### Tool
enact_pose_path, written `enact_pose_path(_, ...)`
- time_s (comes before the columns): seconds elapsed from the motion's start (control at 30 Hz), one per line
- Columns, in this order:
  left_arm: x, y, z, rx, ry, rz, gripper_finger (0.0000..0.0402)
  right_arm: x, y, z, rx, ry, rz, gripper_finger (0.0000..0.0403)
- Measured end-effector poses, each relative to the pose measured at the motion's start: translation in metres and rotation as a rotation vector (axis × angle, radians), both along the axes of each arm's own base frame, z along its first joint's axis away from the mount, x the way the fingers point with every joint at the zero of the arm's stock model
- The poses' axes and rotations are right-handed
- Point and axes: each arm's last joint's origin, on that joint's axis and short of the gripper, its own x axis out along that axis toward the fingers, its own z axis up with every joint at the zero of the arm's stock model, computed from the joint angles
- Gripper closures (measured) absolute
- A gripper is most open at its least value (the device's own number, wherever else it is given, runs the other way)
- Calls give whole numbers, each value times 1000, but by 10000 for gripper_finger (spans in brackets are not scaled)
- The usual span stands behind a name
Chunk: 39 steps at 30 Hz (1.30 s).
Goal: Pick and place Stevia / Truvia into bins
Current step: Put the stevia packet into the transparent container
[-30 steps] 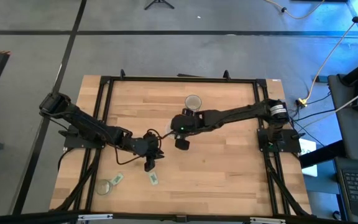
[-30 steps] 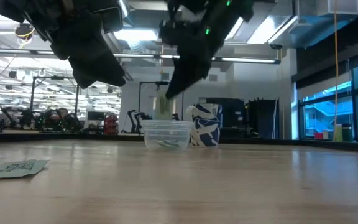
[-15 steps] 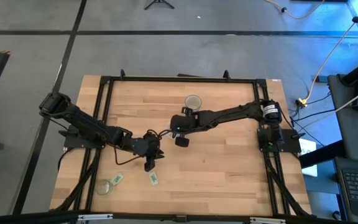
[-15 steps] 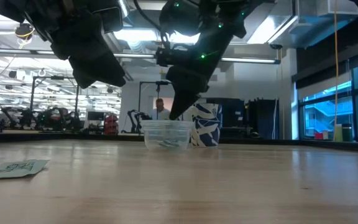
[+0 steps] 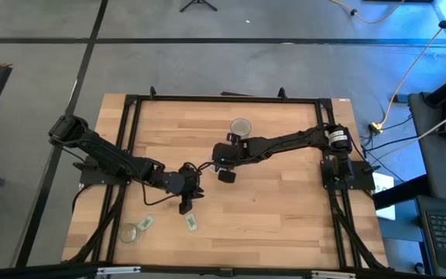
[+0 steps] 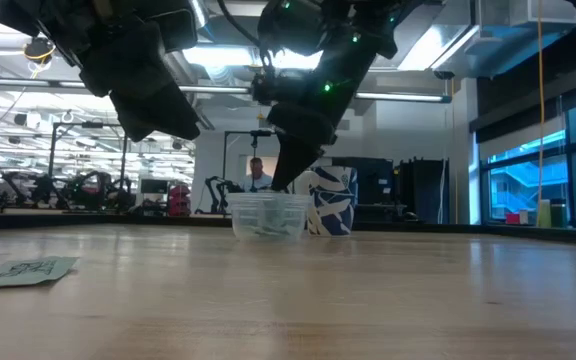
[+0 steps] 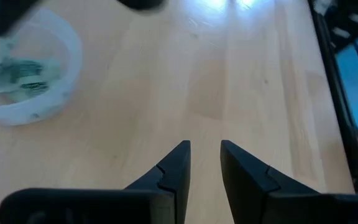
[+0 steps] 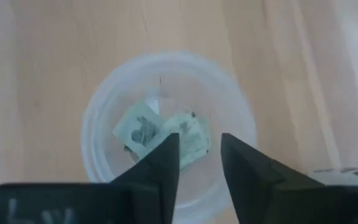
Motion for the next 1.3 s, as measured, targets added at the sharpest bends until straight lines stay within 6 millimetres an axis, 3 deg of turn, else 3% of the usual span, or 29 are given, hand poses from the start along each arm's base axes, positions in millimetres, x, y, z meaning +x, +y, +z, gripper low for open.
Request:
enact_pose_path(0.33, -9, -16, -4, 29, 49, -113, 318, -11, 9, 46, 32, -140, -24, 268)
enact_pose_path(0.53, -16, -31, -9, 54, 71, -163, 332, -19, 37, 64, 57, -192, 23, 267)
enact_pose_path(0.93, -18, -56, -50, 97, 214, -271, 363, -25, 109, 67, 124, -262, 159, 267)
enact_pose_path(1.03, -19, -60, -64, 95, 278, -307, 368, -25, 122, 67, 135, -295, 191, 267)
enact_pose_path(1.3, -12, -69, -81, 45, 277, -322, 379, -25, 149, 56, 142, -306, 266, 267)
